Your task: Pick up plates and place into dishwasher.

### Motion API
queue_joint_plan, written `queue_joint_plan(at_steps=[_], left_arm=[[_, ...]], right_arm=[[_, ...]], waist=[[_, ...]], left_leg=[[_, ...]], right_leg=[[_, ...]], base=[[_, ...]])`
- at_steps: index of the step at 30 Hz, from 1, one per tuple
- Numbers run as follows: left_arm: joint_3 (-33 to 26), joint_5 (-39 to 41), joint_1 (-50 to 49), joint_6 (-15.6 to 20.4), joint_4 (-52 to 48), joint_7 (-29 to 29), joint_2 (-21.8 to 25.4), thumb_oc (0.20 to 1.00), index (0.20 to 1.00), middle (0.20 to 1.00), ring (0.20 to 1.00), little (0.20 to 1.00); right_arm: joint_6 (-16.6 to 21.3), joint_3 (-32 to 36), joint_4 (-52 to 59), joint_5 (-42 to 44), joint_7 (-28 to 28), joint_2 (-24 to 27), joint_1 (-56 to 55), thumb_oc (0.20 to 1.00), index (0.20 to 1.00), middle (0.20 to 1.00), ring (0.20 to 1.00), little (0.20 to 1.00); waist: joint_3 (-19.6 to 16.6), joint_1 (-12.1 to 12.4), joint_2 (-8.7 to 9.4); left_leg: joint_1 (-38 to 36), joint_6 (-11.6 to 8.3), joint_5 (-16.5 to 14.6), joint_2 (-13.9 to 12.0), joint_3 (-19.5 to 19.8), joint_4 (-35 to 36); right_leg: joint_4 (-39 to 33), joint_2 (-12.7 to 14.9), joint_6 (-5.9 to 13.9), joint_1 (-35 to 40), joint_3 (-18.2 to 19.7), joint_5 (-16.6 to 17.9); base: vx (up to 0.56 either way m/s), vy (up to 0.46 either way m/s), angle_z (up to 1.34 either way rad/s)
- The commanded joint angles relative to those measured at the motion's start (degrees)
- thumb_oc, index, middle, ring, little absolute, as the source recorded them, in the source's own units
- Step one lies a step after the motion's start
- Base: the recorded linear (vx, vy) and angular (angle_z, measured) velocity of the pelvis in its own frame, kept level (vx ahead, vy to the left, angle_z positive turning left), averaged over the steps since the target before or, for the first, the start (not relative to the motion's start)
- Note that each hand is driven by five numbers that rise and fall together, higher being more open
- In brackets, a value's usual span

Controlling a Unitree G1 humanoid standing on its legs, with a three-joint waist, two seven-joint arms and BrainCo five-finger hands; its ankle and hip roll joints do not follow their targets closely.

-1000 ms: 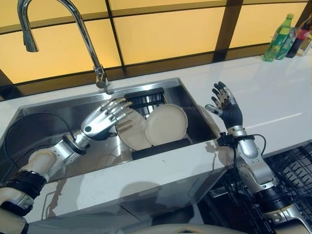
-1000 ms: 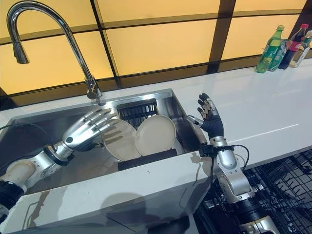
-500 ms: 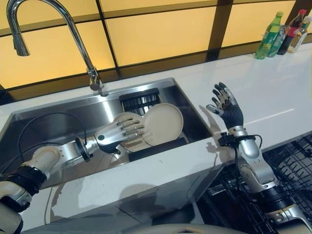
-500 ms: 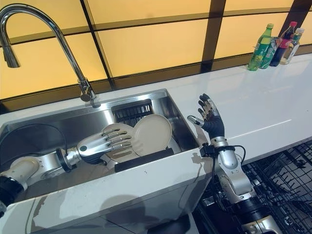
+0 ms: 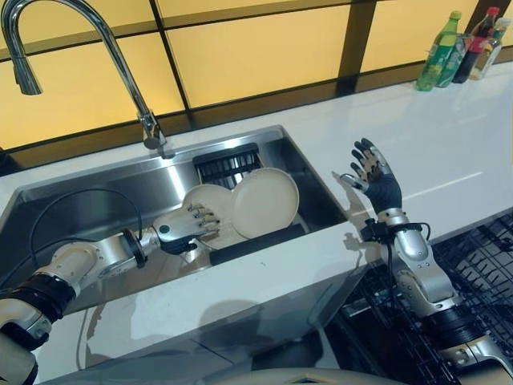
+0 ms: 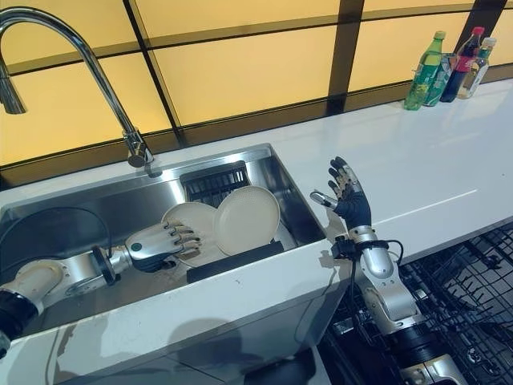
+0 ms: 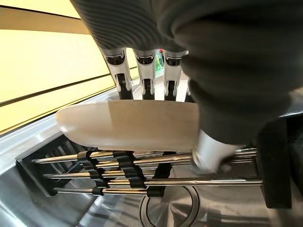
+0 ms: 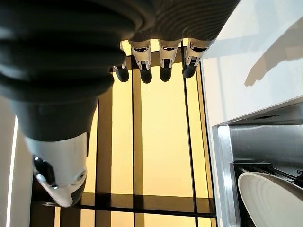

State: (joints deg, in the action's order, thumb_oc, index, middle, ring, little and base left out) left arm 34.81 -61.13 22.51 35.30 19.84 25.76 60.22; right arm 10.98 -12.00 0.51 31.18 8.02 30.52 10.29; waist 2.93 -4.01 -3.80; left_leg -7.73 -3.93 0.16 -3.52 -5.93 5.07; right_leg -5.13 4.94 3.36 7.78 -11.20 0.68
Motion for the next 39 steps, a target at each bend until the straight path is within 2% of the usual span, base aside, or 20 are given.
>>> queue_joint_plan(at_steps=[1, 8, 14, 19, 23, 25, 27, 31, 39], left_arm=[[-1.2, 1.5, 4.8, -0.7, 2.6, -0.2, 5.0, 0.2, 0.2, 0.2, 0.2, 0.2], [-1.7, 2.5, 5.2, -1.1, 1.1, -3.3, 7.4, 0.2, 0.2, 0.2, 0.2, 0.2], [-2.8, 2.3, 4.8, -0.1, 0.7, -3.3, 8.8, 0.2, 0.2, 0.2, 0.2, 0.2], [-3.4, 1.9, 4.7, 1.3, 0.3, -3.6, 10.2, 0.2, 0.2, 0.2, 0.2, 0.2], [-3.0, -0.5, 5.2, 4.3, -0.4, -4.6, 11.2, 0.2, 0.2, 0.2, 0.2, 0.2], [-2.2, 0.0, 5.6, 5.9, -1.1, -6.1, 11.9, 0.2, 0.2, 0.2, 0.2, 0.2], [-2.0, 1.6, 5.6, 7.2, -2.8, -10.5, 12.6, 0.2, 0.2, 0.2, 0.2, 0.2], [-1.9, 5.0, 4.7, 7.7, -3.7, -15.3, 14.2, 0.2, 0.2, 0.2, 0.2, 0.2], [-2.4, 9.1, 4.4, 6.9, -3.6, -20.3, 16.3, 0.2, 0.2, 0.2, 0.2, 0.2]], right_arm=[[4.0, -0.1, 0.9, 1.8, -0.2, 2.5, 1.2, 1.0, 1.0, 1.0, 1.0, 1.0], [4.3, 0.0, 0.8, 2.8, -0.4, 3.1, 1.2, 1.0, 1.0, 1.0, 1.0, 1.0], [4.5, 0.1, 0.6, 3.3, 0.1, 3.3, 1.1, 1.0, 1.0, 1.0, 1.0, 1.0], [4.6, 0.2, 0.9, 3.6, 0.2, 3.5, 0.7, 1.0, 1.0, 1.0, 1.0, 1.0], [4.8, 0.2, 1.0, 3.6, 0.5, 3.5, 0.3, 1.0, 1.0, 1.0, 1.0, 1.0], [4.9, 0.0, 1.0, 3.6, 0.8, 3.6, 0.4, 1.0, 1.0, 1.0, 1.0, 1.0], [5.0, -0.1, 1.2, 3.7, 1.3, 3.9, 0.4, 1.0, 1.0, 1.0, 1.0, 1.0], [5.0, -0.2, 1.6, 4.1, 2.0, 4.6, 0.3, 1.0, 1.0, 1.0, 1.0, 1.0], [5.7, -0.1, 0.8, 5.3, 1.6, 5.5, 0.8, 1.0, 1.0, 1.0, 1.0, 1.0]], waist=[[-2.2, -0.4, 1.66], [-2.1, 0.3, 1.14], [-2.2, 0.8, 0.85], [-2.2, 1.0, 0.6], [-2.2, 1.0, 0.36], [-2.2, 1.0, 0.25], [-2.0, 1.1, 0.09], [-1.8, 1.2, -0.22], [-1.2, 1.6, -0.65]], left_leg=[[1.7, 0.08, -3.1, -0.7, -2.3, -0.4], [1.8, 0.04, -3.0, -0.5, -1.7, -0.5], [1.9, -0.07, -3.0, -0.4, -1.1, -0.5], [1.9, -0.09, -3.0, -0.4, -1.0, -0.4], [2.0, -0.1, -3.0, -0.4, -0.9, -0.5], [2.0, -0.09, -3.0, -0.4, -0.9, -0.5], [2.0, -0.09, -3.1, -0.4, -0.7, -0.6], [2.1, -0.1, -3.0, -0.4, -0.6, -0.7], [2.3, -0.21, -2.8, -0.4, 0.0, -0.7]], right_leg=[[2.0, 7.7, 8.24, -3.3, 3.3, 0.0], [2.4, 7.9, 8.18, -3.0, 2.5, -0.2], [2.5, 8.0, 8.19, -2.8, 1.9, -0.4], [2.4, 8.0, 8.16, -2.7, 1.6, -0.4], [2.5, 8.0, 8.18, -2.8, 1.5, -0.4], [2.6, 8.1, 8.21, -2.9, 1.5, -0.4], [2.7, 8.1, 8.23, -3.0, 1.6, -0.4], [2.7, 8.0, 8.27, -2.9, 1.6, -0.5], [2.8, 7.9, 8.08, -2.8, 1.4, -0.7]], base=[[0.0, 0.0, 0.0], [0.0, 0.0, 0.0], [0.0, 0.0, 0.0], [0.0, 0.0, 0.0], [0.0, 0.0, 0.0], [0.0, 0.0, 0.0], [0.0, 0.0, 0.0], [0.0, 0.0, 0.0], [0.0, 0.001, 0.01]])
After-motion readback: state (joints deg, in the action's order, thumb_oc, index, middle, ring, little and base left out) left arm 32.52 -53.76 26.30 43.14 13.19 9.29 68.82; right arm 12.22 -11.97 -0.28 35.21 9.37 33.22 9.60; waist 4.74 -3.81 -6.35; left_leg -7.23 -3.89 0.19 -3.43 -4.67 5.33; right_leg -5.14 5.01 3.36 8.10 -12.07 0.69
